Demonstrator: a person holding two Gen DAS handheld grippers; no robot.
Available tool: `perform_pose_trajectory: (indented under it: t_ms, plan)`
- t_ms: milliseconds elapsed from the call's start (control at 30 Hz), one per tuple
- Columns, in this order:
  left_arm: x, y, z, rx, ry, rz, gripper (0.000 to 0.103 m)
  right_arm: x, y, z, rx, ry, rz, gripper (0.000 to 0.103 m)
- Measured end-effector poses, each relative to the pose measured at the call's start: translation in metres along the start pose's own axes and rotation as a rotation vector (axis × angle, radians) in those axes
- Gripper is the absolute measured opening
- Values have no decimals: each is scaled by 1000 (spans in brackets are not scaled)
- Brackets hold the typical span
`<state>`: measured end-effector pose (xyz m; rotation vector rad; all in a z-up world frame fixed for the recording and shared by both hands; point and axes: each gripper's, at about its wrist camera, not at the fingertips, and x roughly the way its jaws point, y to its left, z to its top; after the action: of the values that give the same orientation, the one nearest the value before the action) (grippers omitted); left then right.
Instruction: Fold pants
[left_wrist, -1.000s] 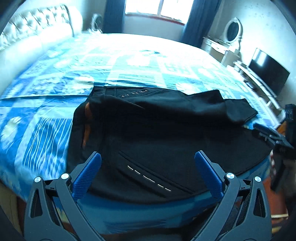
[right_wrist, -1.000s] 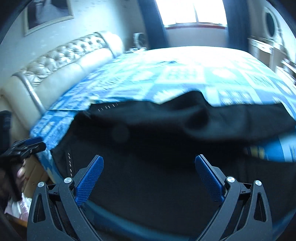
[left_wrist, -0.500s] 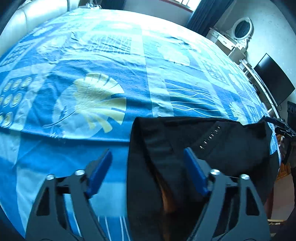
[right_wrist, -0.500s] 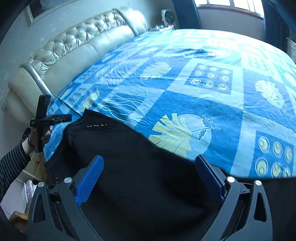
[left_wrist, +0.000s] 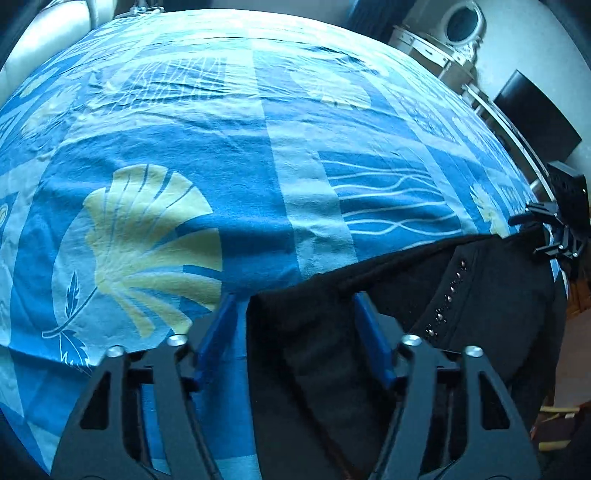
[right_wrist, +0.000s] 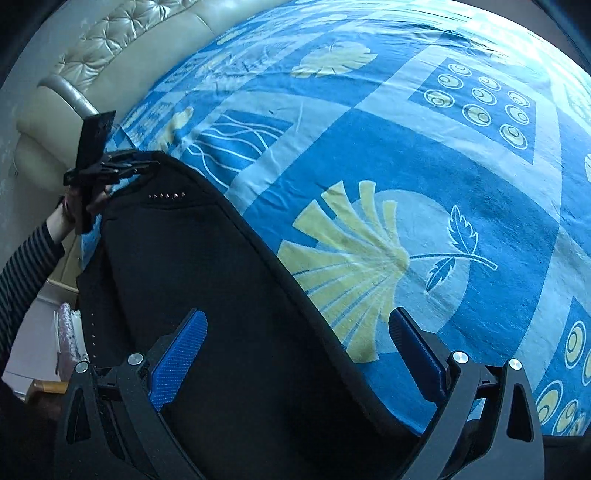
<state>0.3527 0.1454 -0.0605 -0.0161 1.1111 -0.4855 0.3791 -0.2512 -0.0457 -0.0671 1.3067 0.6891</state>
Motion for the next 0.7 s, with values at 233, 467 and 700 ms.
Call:
perform_pose_trajectory:
  t_ms: [233, 467, 700]
  plan:
    - [0, -4, 4, -8, 36, 4, 33, 6, -1, -5, 13, 86, -33, 30]
    - [-22, -10, 11, -28, -18, -20, 21, -19, 13, -6, -22, 23, -115, 9]
    - [-77, -15, 12, -86, -153, -91, 5, -80, 48, -26, -65, -210, -321, 9]
